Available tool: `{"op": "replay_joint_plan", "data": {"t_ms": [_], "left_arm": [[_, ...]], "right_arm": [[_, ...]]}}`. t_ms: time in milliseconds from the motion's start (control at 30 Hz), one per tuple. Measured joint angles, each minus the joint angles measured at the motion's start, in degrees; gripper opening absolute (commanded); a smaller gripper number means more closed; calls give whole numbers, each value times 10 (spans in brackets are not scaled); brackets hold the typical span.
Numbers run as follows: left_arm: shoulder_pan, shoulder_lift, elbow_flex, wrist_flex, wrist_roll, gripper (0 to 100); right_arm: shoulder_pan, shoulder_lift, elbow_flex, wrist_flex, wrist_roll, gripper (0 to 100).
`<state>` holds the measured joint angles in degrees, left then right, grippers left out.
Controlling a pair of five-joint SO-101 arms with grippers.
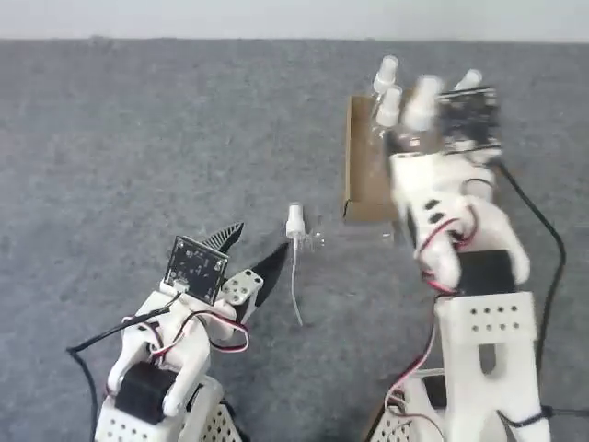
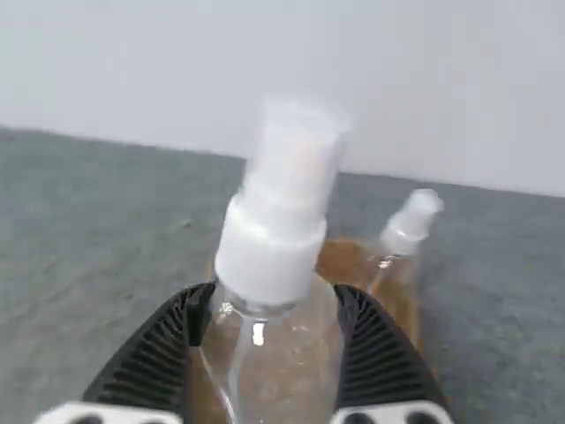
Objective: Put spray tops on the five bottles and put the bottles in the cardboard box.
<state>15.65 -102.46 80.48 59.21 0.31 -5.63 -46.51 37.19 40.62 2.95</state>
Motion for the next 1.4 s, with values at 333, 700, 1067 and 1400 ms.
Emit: {"op": "replay_joint_plan", "data": {"t_ms": [333, 700, 1067, 1400], "left_arm": [[0, -3, 2, 0, -1, 13], [0, -4, 7, 0, -1, 13], [0, -2, 11, 0, -1, 13], [0, -2, 11, 0, -1, 13]], "right_arm": [[69, 105, 75, -197, 1, 6], [78, 178, 175, -441, -30, 6], [93, 354, 175, -610, -33, 6], [104, 472, 149, -660, -35, 6]]}}
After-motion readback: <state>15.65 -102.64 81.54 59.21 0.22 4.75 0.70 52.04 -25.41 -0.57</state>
